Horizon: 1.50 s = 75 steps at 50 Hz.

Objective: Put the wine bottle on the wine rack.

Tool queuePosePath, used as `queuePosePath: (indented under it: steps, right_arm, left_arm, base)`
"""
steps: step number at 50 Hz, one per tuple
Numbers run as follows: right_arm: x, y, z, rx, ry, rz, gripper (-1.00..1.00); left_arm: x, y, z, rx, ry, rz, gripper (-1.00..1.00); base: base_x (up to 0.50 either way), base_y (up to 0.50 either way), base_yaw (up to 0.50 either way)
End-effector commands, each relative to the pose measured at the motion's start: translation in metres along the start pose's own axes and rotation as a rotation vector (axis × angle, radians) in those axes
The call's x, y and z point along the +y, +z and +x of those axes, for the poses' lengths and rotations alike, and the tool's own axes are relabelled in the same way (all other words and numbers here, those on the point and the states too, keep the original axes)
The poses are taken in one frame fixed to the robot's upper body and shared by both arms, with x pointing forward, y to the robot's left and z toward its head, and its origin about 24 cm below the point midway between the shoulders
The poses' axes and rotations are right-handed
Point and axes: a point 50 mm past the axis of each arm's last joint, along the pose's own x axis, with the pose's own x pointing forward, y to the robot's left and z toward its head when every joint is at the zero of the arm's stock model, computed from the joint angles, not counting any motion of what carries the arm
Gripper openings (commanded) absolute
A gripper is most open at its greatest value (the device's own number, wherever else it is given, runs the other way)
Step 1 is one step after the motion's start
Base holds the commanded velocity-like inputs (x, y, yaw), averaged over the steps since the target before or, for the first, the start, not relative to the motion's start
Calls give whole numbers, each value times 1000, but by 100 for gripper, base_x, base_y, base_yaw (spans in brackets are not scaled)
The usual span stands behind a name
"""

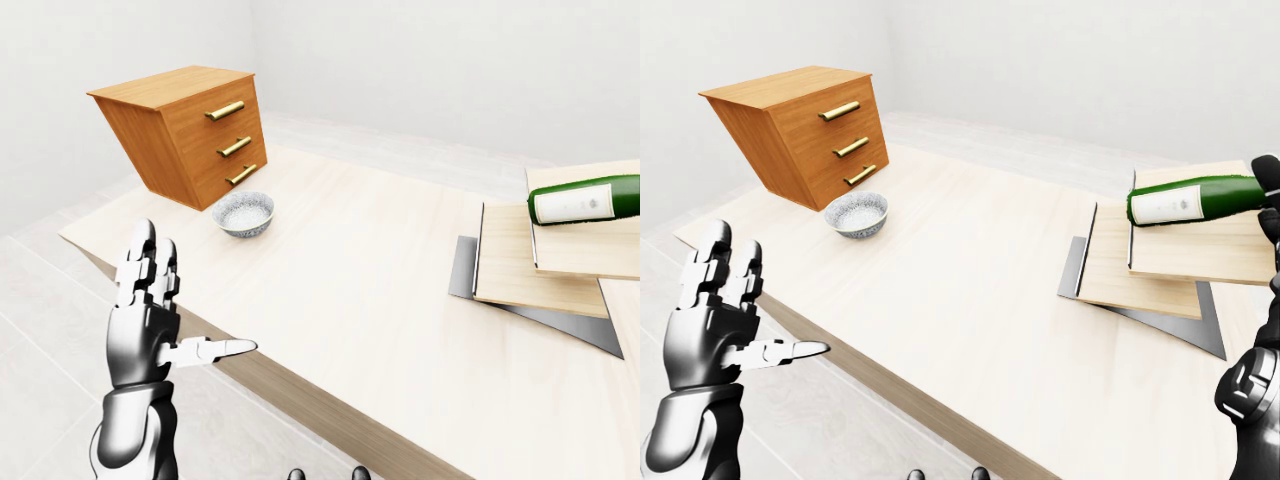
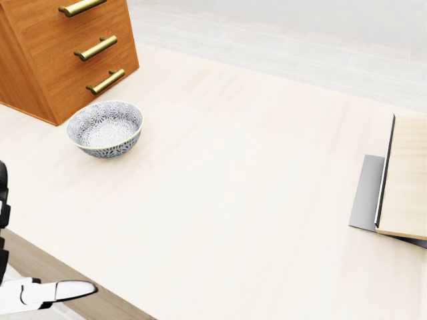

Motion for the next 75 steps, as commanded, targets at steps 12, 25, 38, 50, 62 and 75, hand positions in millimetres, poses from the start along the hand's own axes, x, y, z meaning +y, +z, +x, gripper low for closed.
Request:
queuePosePath:
  steps: [12,25,38,50,62,75]
  right_arm:
    - [-49,44,-15,-75,-180,-120,100]
    - [-66,68,-25,-123,-205,-149,100]
    - [-81,101,-39,-193,-232,-173,100]
    - [-90,118,-49,-231,-250,-180,100]
    - [-98,142,-61,-282,-288,-187,100]
    - [-111,169,-81,-353,-329,-144,100]
  left_arm:
    - [0,-5,0,20,1,-2,100]
    - [1,-7,0,32,4,-6,100]
    - [-1,-10,0,41,1,-11,100]
    - [-2,-8,0,33,0,-9,100]
    - [-3,-6,0,26,-3,-8,100]
    - [-2,-8,0,36,-1,-11,100]
  base:
    - [0,0,-1]
    - [0,0,-1]
    - [0,0,-1]
    - [0,0,-1]
    - [0,0,-1]
    - [0,0,0]
